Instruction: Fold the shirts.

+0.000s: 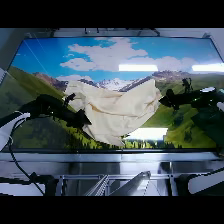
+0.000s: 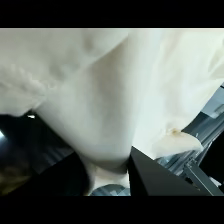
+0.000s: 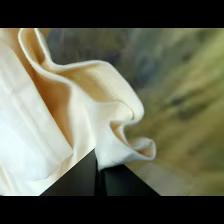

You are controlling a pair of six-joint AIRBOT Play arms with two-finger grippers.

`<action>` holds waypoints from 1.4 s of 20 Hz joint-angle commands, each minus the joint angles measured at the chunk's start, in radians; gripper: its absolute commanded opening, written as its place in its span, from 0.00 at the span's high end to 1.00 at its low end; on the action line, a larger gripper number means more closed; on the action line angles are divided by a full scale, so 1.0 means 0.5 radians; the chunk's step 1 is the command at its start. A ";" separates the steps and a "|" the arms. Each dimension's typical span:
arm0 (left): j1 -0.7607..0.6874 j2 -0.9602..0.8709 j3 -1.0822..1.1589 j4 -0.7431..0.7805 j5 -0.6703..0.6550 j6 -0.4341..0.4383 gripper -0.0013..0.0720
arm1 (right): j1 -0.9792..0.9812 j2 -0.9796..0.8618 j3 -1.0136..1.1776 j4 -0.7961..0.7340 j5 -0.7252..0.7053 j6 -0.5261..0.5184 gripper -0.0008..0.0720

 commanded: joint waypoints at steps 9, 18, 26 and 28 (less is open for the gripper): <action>0.362 0.196 -0.059 0.127 0.193 0.204 0.04 | -0.113 0.103 0.003 0.050 0.124 -0.005 0.96; 0.147 -0.085 -0.054 0.050 0.143 0.362 0.53 | -0.113 0.103 0.003 0.066 0.187 -0.005 0.96; 0.079 -0.082 -0.054 -0.075 -0.027 0.374 0.96 | -0.114 0.107 0.003 0.069 0.272 -0.008 0.96; 0.098 -0.016 -0.053 -0.168 0.086 0.385 0.96 | -0.124 0.161 0.003 0.127 0.428 -0.079 0.96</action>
